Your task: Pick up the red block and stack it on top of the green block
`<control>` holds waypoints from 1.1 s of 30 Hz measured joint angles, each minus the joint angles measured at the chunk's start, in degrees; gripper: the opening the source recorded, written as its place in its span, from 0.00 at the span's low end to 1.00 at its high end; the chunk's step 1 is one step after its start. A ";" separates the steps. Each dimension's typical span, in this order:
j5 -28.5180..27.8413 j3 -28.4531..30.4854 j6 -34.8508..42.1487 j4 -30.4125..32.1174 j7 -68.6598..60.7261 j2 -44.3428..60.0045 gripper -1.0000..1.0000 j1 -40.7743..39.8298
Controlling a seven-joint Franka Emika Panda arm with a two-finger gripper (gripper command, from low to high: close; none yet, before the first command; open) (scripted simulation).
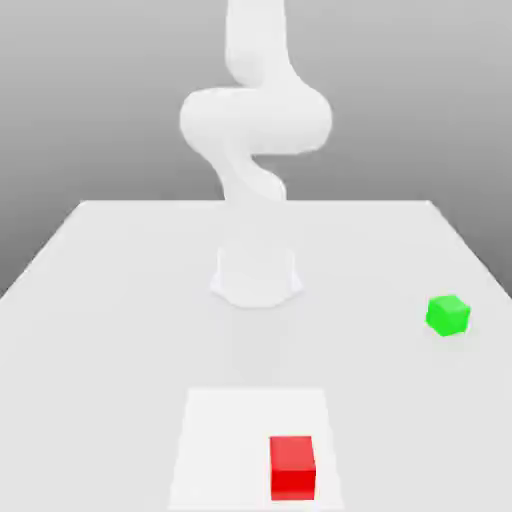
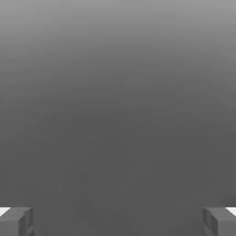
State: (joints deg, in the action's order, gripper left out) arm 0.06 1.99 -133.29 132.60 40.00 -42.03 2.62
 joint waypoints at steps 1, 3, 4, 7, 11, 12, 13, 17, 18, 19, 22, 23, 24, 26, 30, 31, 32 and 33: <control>0.03 0.88 -0.65 0.35 -2.52 1.63 0.50 1.14; 0.17 2.56 -1.89 1.03 -7.37 4.73 0.50 3.26; 0.27 3.38 -2.49 1.36 -9.77 6.25 0.50 4.28; 0.71 5.78 -4.32 2.34 -17.00 10.75 0.50 7.20; 1.73 8.72 -6.71 3.65 -26.95 16.76 0.50 10.74; 2.05 9.39 -7.31 3.97 -29.48 18.28 0.50 11.55; 2.38 10.06 -7.91 4.30 -32.03 19.79 0.50 12.36; 3.84 12.51 -10.29 5.60 -42.27 25.88 0.50 15.39; 4.29 12.96 -10.88 5.92 -44.90 27.41 0.50 15.99; 4.76 13.33 -11.47 6.24 -47.54 28.96 0.50 16.52; 6.15 14.03 -13.23 7.21 -55.44 33.59 0.50 17.70; 6.49 14.39 -13.81 7.53 -57.96 35.12 0.50 18.23; 6.91 14.41 -14.40 7.85 -60.57 36.66 0.50 18.49; 7.58 14.41 -15.59 8.50 -65.67 39.71 0.50 18.97; 8.08 13.97 -18.01 9.82 -75.23 45.69 0.50 19.14; 7.97 13.77 -18.63 10.15 -77.45 47.14 0.50 19.02; 7.72 13.48 -19.26 10.49 -79.58 48.58 0.50 18.79; 7.36 13.25 -19.93 10.84 -81.61 50.00 0.50 18.61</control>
State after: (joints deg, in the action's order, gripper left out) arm 7.42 15.24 -153.21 143.44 -41.61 7.97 21.23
